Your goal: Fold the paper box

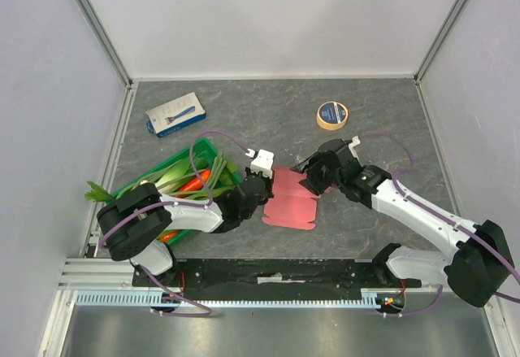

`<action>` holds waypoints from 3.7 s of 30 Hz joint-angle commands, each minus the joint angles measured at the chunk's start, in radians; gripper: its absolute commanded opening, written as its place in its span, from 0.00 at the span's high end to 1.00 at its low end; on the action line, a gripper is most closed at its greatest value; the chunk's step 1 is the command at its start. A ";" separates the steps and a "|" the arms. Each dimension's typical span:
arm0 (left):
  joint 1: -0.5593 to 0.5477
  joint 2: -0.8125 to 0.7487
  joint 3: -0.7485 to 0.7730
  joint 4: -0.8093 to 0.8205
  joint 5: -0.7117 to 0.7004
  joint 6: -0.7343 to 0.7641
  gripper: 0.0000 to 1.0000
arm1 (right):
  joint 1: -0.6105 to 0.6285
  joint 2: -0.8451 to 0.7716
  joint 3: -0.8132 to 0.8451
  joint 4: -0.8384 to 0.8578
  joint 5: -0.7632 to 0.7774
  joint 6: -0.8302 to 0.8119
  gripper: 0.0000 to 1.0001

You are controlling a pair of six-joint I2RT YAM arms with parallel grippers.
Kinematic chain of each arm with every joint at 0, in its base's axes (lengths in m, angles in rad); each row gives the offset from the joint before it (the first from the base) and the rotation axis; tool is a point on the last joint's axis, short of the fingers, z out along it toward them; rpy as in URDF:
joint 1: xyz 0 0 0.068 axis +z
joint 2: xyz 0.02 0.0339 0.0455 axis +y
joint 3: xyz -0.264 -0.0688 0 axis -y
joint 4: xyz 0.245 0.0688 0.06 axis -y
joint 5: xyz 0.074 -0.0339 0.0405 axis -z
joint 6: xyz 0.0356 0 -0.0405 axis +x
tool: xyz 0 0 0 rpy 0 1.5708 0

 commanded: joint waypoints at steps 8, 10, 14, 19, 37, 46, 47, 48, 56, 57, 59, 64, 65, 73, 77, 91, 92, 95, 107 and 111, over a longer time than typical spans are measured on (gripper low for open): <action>-0.016 0.003 -0.017 0.142 -0.082 0.026 0.98 | -0.020 0.017 -0.102 0.197 0.052 0.371 0.44; -0.024 0.003 -0.016 0.148 -0.090 0.041 0.98 | -0.029 0.021 -0.099 0.206 0.066 0.378 0.44; -0.033 0.008 -0.016 0.153 -0.099 0.062 0.98 | -0.057 0.039 -0.102 0.231 0.058 0.391 0.45; -0.041 0.013 -0.009 0.154 -0.109 0.082 0.98 | -0.086 0.062 -0.097 0.244 0.035 0.397 0.47; -0.067 0.059 0.017 0.198 -0.142 0.122 0.98 | -0.092 0.090 -0.155 0.283 0.011 0.434 0.67; -0.084 0.071 0.018 0.229 -0.162 0.165 0.98 | -0.097 0.099 -0.177 0.310 0.005 0.441 0.74; -0.084 0.072 0.018 0.231 -0.164 0.168 0.98 | -0.096 0.099 -0.175 0.312 0.006 0.440 0.77; -0.085 0.071 0.018 0.231 -0.165 0.168 0.98 | -0.096 0.099 -0.178 0.313 0.005 0.438 0.77; -0.085 0.097 0.029 0.225 -0.149 0.159 0.98 | -0.097 0.083 -0.232 0.355 0.015 0.438 1.00; -0.085 0.099 0.032 0.209 -0.145 0.155 0.95 | -0.097 0.080 -0.241 0.366 0.017 0.434 1.00; -0.085 0.091 0.029 0.191 -0.112 0.139 0.78 | -0.100 0.073 -0.278 0.411 0.029 0.421 1.00; -0.085 -0.005 -0.011 0.070 0.014 0.086 0.45 | -0.103 0.036 -0.377 0.513 0.061 0.368 1.00; -0.085 -0.039 -0.019 0.044 0.041 0.060 0.43 | -0.105 0.025 -0.404 0.586 0.066 0.354 1.00; -0.036 -0.453 -0.135 -0.203 0.308 -0.065 0.46 | -0.112 -0.004 -0.599 0.862 0.104 0.259 1.00; 0.110 -0.458 -0.089 -0.343 0.446 -0.157 0.47 | -0.114 0.014 -0.625 0.938 0.106 0.213 1.00; 0.177 -0.133 0.084 -0.375 0.427 -0.022 0.44 | -0.125 0.073 -0.649 1.030 0.109 0.112 1.00; 0.181 -0.125 0.084 -0.365 0.437 -0.028 0.43 | -0.126 0.074 -0.648 1.034 0.109 0.101 1.00; 0.183 -0.090 0.093 -0.339 0.465 -0.037 0.39 | -0.126 0.077 -0.640 1.027 0.107 0.085 1.00; 0.175 0.053 0.216 -0.355 0.523 -0.092 0.87 | -0.126 0.088 -0.657 1.076 0.081 0.070 1.00; 0.159 0.056 0.233 -0.354 0.548 -0.193 0.98 | -0.125 0.082 -0.672 1.076 0.078 0.053 1.00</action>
